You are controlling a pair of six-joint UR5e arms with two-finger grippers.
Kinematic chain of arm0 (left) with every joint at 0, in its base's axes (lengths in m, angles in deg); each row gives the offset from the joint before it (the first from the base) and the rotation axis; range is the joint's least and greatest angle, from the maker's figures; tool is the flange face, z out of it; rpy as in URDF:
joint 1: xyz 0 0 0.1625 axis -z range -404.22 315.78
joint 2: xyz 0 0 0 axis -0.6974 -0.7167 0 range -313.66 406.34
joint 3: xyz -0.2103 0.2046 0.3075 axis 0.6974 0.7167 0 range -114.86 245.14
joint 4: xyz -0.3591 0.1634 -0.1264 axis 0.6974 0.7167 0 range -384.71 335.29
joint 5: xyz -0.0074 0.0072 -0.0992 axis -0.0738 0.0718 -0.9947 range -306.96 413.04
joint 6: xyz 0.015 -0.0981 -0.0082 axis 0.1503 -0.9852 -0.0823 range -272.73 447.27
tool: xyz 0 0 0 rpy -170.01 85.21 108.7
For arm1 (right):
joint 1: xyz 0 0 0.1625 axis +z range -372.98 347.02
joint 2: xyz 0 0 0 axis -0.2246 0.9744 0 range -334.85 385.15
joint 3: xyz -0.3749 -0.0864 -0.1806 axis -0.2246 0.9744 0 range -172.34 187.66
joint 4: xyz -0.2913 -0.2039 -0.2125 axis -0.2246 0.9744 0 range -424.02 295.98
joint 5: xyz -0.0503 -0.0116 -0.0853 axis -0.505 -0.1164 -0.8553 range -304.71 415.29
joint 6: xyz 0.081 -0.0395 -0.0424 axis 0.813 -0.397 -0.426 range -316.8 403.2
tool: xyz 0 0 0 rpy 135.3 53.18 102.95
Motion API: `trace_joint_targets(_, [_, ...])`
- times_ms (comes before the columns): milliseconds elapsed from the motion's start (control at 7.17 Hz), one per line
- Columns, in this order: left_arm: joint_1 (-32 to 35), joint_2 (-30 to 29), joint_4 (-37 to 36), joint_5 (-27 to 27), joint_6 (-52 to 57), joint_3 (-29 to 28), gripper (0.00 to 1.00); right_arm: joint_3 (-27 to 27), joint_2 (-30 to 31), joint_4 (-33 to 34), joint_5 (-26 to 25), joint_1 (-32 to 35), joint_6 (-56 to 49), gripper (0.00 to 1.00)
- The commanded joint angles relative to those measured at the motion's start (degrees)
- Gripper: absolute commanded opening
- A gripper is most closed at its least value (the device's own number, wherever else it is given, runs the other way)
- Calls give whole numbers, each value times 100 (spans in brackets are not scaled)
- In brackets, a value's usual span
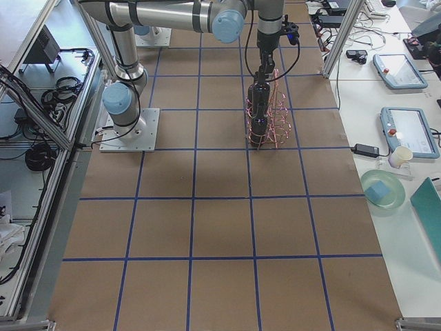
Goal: Place wine into wine basket
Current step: 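Lower the bottle into the empty slot of the wire rack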
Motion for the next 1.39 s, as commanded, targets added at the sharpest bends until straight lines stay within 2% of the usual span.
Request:
trace_joint_targets(0, [-3,0,-11,-9,-10,18,100,-9,-77,32,130,2,7,0])
trace_joint_targets(558, [5,0,-20,-27,-10,27,100,-219,-227,182,158,2,24,0])
trace_joint_targets(976, [-4,0,-63,-27,-1,27,100,-615,-341,927,158,2,-11,0])
trace_joint_targets(1255, [-4,-9,-64,-36,-1,27,100,-642,-454,929,158,2,15,0])
